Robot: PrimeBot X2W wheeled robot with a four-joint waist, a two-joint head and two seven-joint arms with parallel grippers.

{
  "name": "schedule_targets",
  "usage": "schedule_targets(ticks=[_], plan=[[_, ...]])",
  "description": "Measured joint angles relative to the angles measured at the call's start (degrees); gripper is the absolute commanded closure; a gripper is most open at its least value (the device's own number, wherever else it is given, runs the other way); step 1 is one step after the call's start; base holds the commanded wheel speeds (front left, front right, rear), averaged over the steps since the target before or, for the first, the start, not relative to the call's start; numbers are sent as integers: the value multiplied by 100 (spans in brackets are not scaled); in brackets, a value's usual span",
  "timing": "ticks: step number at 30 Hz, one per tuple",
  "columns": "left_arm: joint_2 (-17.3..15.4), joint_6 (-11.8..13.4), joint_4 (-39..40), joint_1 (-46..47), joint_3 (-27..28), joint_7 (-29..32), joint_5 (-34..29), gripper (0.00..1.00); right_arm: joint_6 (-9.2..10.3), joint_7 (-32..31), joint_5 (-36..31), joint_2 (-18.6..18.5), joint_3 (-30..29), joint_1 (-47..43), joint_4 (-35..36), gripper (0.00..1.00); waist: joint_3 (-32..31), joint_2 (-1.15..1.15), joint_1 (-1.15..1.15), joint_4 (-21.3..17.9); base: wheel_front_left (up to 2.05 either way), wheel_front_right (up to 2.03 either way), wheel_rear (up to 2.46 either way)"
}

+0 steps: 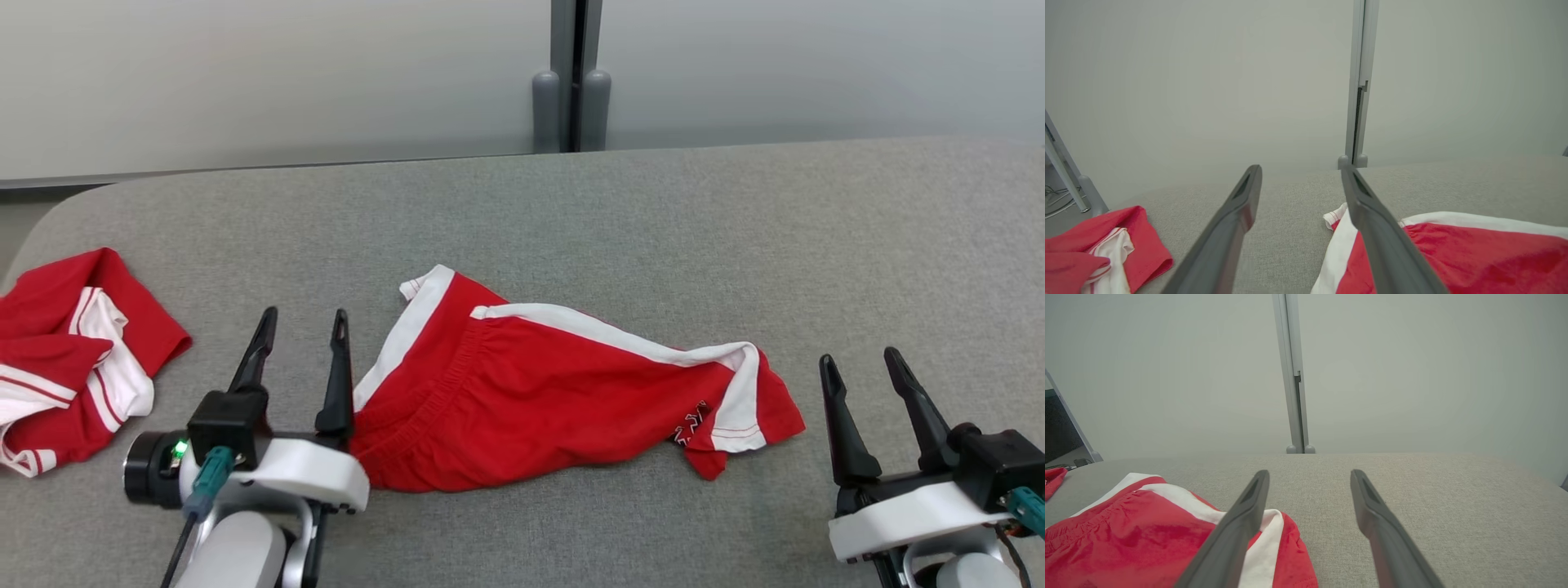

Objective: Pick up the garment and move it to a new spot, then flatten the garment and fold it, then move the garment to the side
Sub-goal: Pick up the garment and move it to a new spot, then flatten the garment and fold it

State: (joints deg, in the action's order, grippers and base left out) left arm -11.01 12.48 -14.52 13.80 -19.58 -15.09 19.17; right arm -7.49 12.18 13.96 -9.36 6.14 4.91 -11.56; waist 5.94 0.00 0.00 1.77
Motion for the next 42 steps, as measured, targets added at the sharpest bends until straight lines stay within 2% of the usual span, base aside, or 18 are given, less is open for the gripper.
schedule_targets(ticks=[10, 15, 22, 42], plan=[[-227, -569, -134, -527, 446, 0, 181, 0, 0, -163, -34, -5, -71, -325, 152, 0, -298, 0, 0, 138, 0, 0, 0], [-282, -764, -209, -724, 502, 0, 230, 0, 0, -270, -47, 27, -93, -500, 240, 0, -445, 0, 0, 150, 0, 0, 0], [-323, -837, -197, -894, 559, 0, 180, 0, 0, -404, -92, 73, -156, -685, 374, 0, -559, 0, 0, 139, 0, 0, 0], [-254, -832, -312, -989, 564, 0, 49, 0, 0, -563, -145, 138, -219, -820, 501, 0, -615, 0, 0, 110, 0, 0, 0]])
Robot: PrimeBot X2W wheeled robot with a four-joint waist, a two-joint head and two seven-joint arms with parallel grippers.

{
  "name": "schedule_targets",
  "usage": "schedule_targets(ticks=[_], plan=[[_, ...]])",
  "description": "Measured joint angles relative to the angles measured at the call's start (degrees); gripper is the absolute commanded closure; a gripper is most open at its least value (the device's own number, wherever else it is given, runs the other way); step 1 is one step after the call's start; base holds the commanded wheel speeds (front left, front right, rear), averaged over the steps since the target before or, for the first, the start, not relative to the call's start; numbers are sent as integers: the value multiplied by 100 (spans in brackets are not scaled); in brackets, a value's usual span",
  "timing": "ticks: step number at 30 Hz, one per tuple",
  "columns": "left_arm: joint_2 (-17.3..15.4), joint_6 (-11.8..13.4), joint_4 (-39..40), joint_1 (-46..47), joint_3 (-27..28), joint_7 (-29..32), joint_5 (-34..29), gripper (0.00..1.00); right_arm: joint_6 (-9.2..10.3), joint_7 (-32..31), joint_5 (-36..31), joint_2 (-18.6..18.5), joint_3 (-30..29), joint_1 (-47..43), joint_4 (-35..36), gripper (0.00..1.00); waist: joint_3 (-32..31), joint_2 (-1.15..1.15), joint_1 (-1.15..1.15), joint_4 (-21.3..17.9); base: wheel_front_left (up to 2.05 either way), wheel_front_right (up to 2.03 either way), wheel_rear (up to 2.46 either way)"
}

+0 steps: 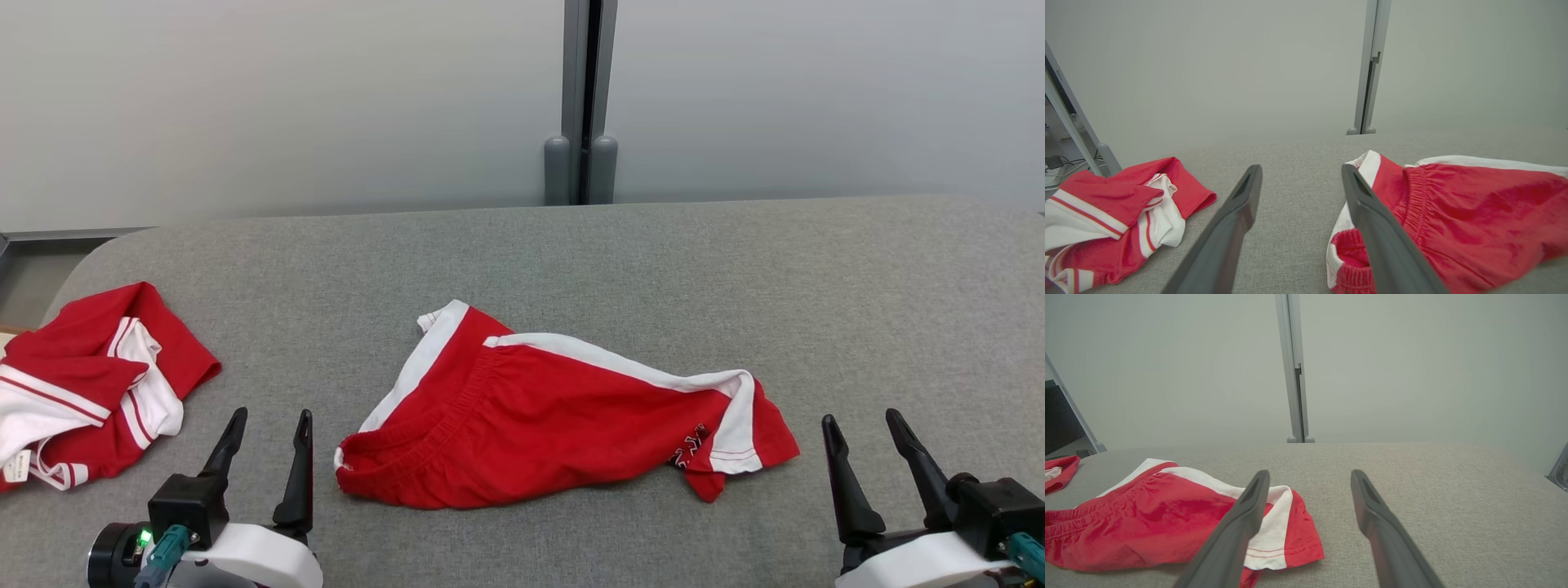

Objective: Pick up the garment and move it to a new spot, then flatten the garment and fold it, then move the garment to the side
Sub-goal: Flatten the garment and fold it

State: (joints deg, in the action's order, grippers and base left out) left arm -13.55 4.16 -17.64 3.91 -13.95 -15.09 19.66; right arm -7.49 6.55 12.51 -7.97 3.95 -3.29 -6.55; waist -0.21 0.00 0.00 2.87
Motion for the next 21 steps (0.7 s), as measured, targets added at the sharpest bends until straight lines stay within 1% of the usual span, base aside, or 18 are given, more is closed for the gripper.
schedule_targets(ticks=[7, 10, 13, 16, 19, 21], plan=[[41, -10, -20, 15, -3, 0, -49, 0, 0, -2, -3, 3, 3, 1, 0, 0, 39, 0, 0, 12, 0, 0, 0], [76, -79, -79, 131, -109, 1, -91, 0, 0, -8, -2, 2, -5, 6, 4, 0, 82, 0, 0, 27, 0, 0, 0], [222, -205, -167, 422, -327, 76, -154, 0, 0, -10, 5, -9, 0, 34, 27, 0, 171, 0, 0, 42, 0, 0, 0], [456, -363, -343, 883, -576, 254, -193, 0, 0, -18, 19, -40, 46, 168, 67, 0, 310, 0, 0, 30, 0, 0, 0], [722, -564, -670, 1356, -778, 497, -126, 0, 0, -18, 56, -81, 151, 287, 82, 0, 477, 0, 0, -21, 0, 0, 0], [812, -670, -980, 1681, -853, 634, -32, 0, 0, -15, 82, -98, 214, 378, 70, 0, 590, 0, 0, -90, 0, 0, 0]])
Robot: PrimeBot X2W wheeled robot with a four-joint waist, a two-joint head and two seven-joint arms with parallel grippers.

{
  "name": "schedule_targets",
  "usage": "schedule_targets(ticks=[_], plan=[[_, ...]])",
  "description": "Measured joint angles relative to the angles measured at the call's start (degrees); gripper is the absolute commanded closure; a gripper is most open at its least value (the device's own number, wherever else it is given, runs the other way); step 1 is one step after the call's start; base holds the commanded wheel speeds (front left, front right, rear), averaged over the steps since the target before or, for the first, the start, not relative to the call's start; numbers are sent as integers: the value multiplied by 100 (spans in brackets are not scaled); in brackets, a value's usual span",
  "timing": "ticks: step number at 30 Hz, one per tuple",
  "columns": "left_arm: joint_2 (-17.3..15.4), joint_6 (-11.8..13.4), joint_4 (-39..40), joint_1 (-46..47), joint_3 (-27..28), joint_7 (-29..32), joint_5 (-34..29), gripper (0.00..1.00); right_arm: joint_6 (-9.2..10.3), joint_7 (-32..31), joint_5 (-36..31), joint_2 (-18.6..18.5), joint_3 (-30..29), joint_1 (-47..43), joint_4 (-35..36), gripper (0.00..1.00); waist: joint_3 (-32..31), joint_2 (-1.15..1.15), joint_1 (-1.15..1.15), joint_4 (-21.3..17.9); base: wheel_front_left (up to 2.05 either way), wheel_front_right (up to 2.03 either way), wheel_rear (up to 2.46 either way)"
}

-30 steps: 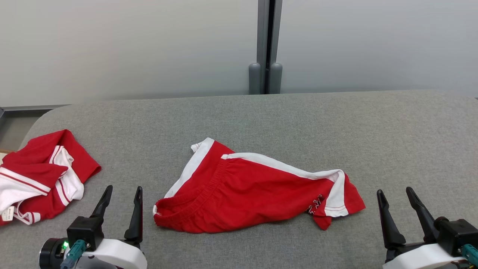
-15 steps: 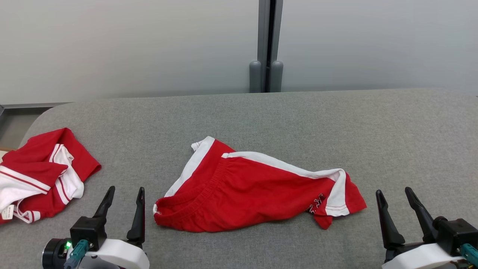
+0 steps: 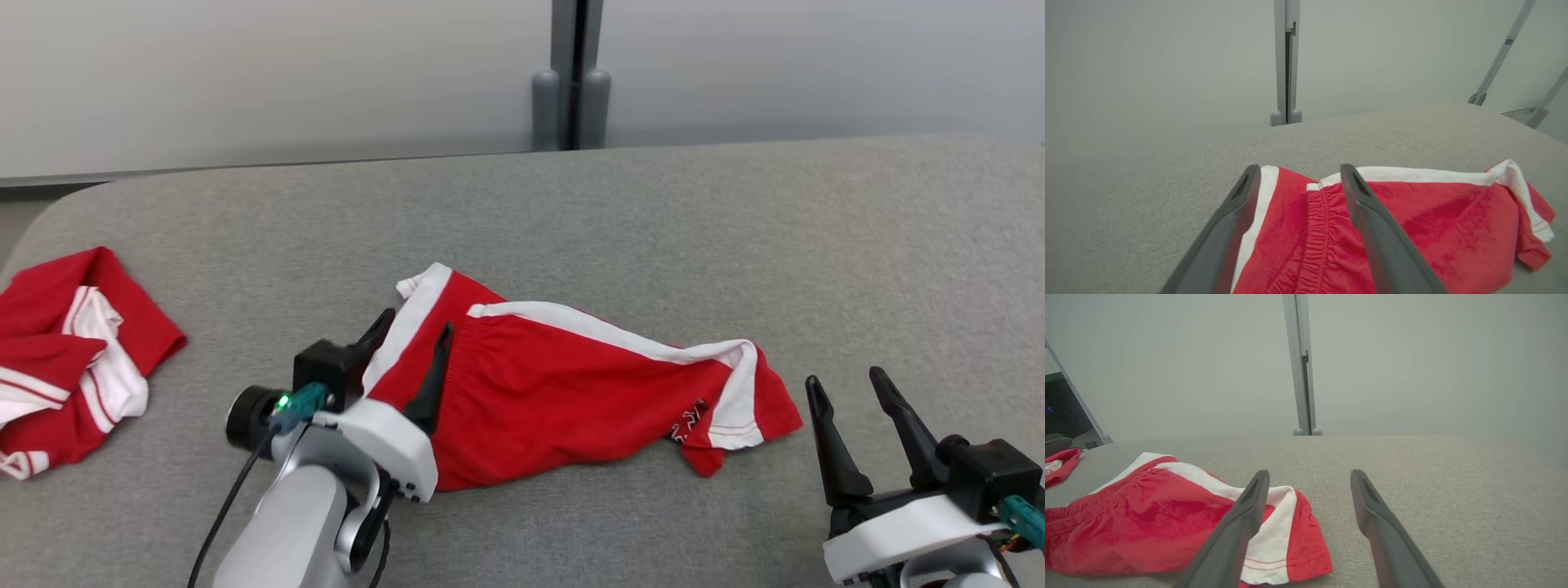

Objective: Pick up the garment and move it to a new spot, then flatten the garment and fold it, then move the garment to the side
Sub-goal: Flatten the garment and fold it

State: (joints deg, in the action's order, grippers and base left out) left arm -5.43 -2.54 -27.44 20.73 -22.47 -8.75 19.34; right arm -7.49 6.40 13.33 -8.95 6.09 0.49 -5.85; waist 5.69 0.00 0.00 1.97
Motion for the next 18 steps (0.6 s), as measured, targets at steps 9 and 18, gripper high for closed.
schedule_targets(ticks=[9, 18], plan=[[214, -310, -1468, 1108, -250, 530, 437, 0, 0, 119, 142, -92, 134, 264, -177, 0, 403, 0, 0, -415, 0, 0, 0], [253, -453, -2527, 1800, -407, 1068, 1009, 0, 0, 227, 229, -96, 227, 455, -370, 0, 621, 0, 0, -638, 0, 0, 0]])
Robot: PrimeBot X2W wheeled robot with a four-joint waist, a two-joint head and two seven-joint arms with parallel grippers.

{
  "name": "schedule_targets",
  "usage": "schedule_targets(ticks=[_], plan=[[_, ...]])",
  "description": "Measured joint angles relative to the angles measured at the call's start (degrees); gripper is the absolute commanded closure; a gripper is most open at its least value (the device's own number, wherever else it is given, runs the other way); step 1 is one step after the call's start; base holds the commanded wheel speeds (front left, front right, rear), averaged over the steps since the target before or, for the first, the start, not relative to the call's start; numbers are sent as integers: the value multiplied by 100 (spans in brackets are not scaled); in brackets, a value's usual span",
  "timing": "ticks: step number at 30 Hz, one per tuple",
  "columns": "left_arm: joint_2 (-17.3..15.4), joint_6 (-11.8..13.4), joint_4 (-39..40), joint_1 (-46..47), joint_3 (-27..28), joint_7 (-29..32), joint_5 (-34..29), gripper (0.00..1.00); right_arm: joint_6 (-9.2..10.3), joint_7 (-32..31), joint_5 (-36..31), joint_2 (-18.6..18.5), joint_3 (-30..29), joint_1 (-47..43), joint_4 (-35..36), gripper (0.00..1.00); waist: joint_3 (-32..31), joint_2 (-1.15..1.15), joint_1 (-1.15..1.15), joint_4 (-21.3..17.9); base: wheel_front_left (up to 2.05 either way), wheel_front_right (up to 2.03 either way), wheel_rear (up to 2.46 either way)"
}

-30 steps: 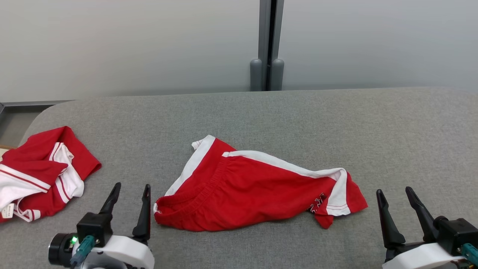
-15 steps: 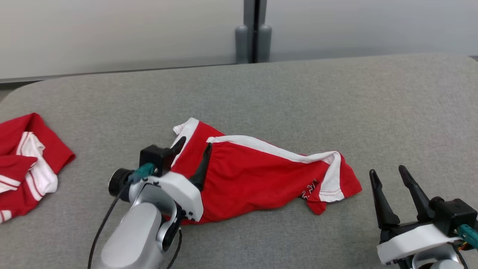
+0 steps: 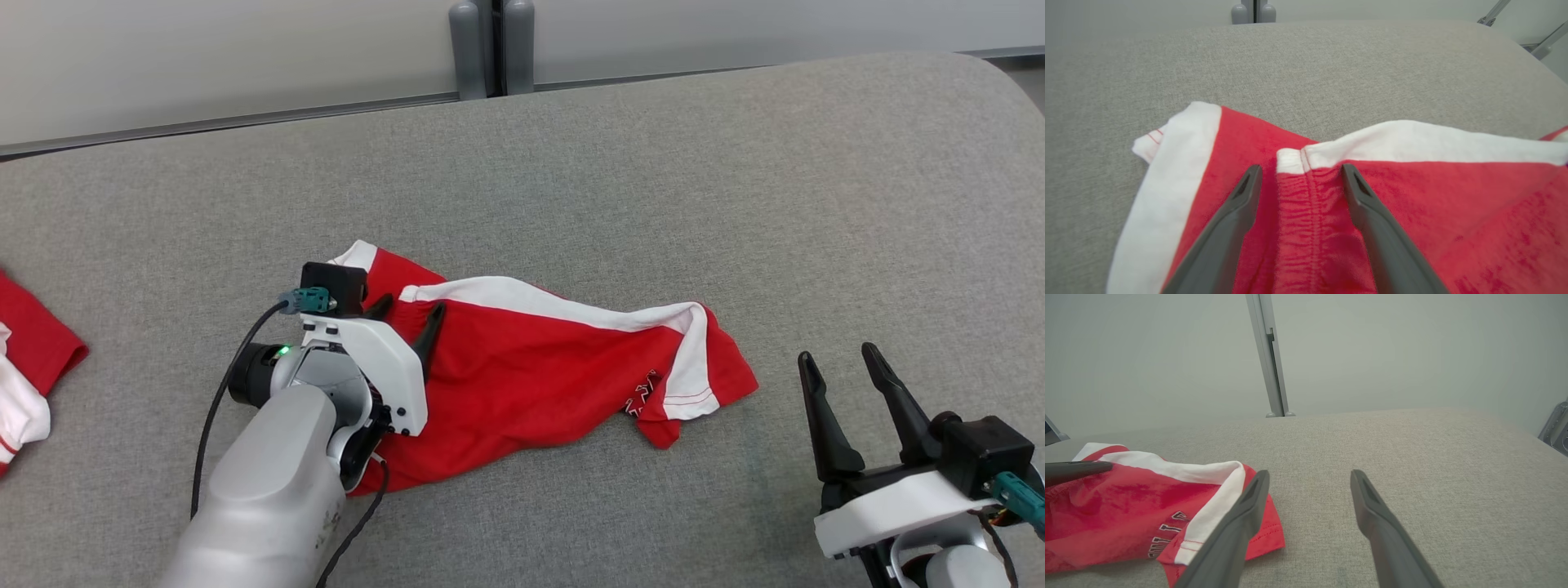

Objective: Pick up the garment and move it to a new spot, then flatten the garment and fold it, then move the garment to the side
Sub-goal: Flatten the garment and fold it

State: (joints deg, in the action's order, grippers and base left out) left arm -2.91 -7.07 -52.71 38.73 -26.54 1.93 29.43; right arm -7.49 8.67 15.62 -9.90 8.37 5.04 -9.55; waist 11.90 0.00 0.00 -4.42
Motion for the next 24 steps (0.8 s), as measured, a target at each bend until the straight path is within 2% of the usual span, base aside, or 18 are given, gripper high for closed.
schedule_targets(ticks=[1, 2, 3, 4, 10, 21, 24], plan=[[0, -3, -58, 47, -27, 36, 67, 2, 0, 11, 9, 1, 9, 4, -24, 0, 12, 0, 0, -9, 0, 0, 0], [0, -18, -94, 91, -46, 38, 142, 23, 0, 18, 27, 1, 15, 18, -42, 0, 25, 0, 0, -16, 0, 0, 0], [1, -19, -122, 143, -66, 35, 203, 88, 0, 35, 40, 1, 21, 46, -54, 0, 38, 0, 0, -23, 0, 0, 0], [1, -19, -137, 186, -103, 3, 246, 100, 0, 44, 40, 0, 25, 75, -66, 0, 49, 0, 0, -26, 0, 0, 0], [8, -29, -94, 285, -387, -199, 466, 100, 0, 74, 57, -35, 149, 83, -116, 0, 73, 0, 0, 29, 0, 0, 0], [11, -30, 42, 267, -800, -464, 601, 100, 0, -192, 92, -88, 1006, -188, -54, 0, 98, 0, 0, 236, 0, 0, 0], [11, -33, 88, 271, -915, -498, 654, 100, 0, -318, 23, -90, 1172, -37, -303, 0, 171, 0, 0, 303, 0, 0, 0]])
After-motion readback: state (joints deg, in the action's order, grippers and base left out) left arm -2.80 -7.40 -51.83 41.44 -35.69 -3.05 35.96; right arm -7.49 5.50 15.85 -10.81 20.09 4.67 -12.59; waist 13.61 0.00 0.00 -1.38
